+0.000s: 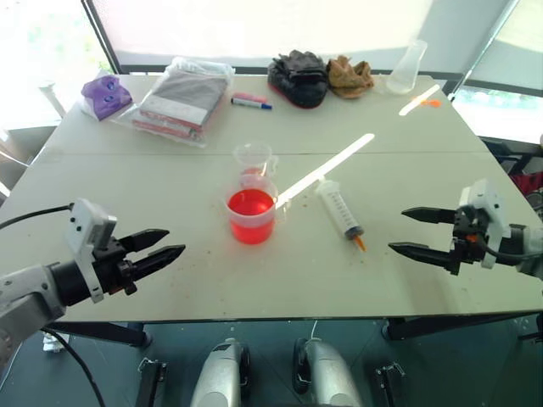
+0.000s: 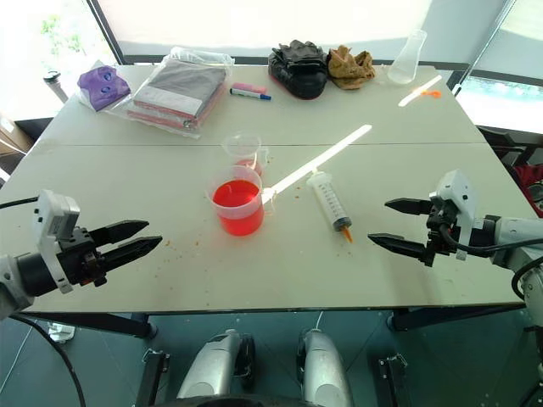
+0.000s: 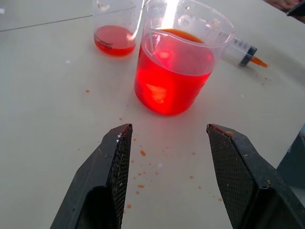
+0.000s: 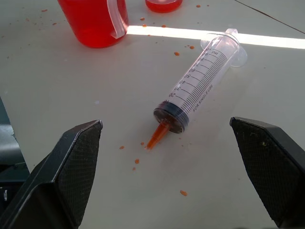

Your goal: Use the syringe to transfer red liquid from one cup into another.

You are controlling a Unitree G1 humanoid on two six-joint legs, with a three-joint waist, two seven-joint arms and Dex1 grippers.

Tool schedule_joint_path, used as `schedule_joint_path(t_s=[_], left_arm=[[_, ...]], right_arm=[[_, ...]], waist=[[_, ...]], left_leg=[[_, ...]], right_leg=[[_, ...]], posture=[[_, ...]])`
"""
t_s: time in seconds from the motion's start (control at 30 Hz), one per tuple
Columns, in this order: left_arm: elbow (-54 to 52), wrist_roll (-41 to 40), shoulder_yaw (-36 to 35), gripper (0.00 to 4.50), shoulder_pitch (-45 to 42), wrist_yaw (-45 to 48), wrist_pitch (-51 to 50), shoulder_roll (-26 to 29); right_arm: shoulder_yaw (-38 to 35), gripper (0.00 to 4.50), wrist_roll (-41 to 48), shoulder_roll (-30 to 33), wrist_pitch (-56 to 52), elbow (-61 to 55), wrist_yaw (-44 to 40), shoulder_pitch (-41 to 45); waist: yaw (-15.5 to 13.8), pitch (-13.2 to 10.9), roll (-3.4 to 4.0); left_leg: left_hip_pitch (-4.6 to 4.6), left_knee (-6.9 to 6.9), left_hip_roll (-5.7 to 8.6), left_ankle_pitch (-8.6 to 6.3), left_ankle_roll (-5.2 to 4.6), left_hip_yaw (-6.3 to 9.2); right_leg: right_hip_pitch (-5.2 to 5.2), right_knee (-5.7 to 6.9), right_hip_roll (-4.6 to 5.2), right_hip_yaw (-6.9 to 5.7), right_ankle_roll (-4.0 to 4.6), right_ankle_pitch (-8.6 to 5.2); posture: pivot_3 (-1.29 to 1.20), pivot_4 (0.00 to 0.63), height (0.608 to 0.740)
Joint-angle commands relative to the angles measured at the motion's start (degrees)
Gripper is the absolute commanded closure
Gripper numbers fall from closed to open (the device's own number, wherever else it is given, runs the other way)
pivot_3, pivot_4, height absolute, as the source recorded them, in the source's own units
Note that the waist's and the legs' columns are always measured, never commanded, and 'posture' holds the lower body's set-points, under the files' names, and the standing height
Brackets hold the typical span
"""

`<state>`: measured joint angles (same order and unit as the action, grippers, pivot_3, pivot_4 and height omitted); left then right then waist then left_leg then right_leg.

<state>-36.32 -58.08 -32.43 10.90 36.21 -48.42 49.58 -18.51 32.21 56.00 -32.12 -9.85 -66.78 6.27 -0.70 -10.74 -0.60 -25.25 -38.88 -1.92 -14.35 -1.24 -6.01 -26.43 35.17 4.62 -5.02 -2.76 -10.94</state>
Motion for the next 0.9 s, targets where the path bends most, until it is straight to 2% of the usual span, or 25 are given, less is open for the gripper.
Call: schedule_joint_path(t_s=[0.03,0.2,0.63,0.8,0.9], left_arm=[[-1.2,1.6,0.4,1.92,-0.3,-0.3,1.6,0.0],[-0.6,-0.9,-0.7,1.92,-1.6,-1.2,0.8,-0.9],[-0.8,1.0,0.1,1.92,-0.8,-0.1,1.0,-0.1],[0.5,1.2,-0.3,1.92,-2.3,1.3,0.8,1.6],[3.0,1.5,-0.7,1.92,-4.3,4.3,0.4,5.0]], right_arm=[[-0.1,0.01,0.3,0.1,1.0,-1.0,0.1,0.9],[0.4,0.01,0.1,0.7,1.7,-0.2,-0.9,1.3],[1.2,0.01,-0.3,1.7,-1.2,-1.3,0.1,1.0],[2.8,0.01,0.0,3.4,-6.3,-0.9,1.5,2.9],[6.3,0.01,-0.1,6.1,-12.7,-0.6,1.7,6.7]], waist=[[0.0,0.0,0.0],[0.0,0.0,-0.01],[0.0,0.0,-0.01],[0.0,0.0,-0.01],[0.0,0.0,0.04]], left_leg=[[0.0,0.0,0.0,0.0,0.0,0.0],[0.0,0.0,0.0,0.0,-0.01,0.0],[0.0,0.0,0.01,0.08,-0.13,0.0],[0.0,-0.01,0.01,0.07,-0.13,0.0],[0.0,-0.03,0.01,0.07,-0.12,0.0]], right_leg=[[0.0,0.0,0.0,0.0,0.0,0.0],[0.0,0.0,-0.01,0.0,0.02,0.01],[0.01,0.01,-0.02,0.0,0.03,0.02],[0.01,0.01,0.01,0.0,0.03,0.02],[-0.01,0.03,0.0,0.0,0.03,0.02]], posture=[[0.0,0.15,0.74],[0.0,0.15,0.74],[0.0,0.15,0.74],[0.0,0.15,0.74],[0.0,0.15,0.74]])
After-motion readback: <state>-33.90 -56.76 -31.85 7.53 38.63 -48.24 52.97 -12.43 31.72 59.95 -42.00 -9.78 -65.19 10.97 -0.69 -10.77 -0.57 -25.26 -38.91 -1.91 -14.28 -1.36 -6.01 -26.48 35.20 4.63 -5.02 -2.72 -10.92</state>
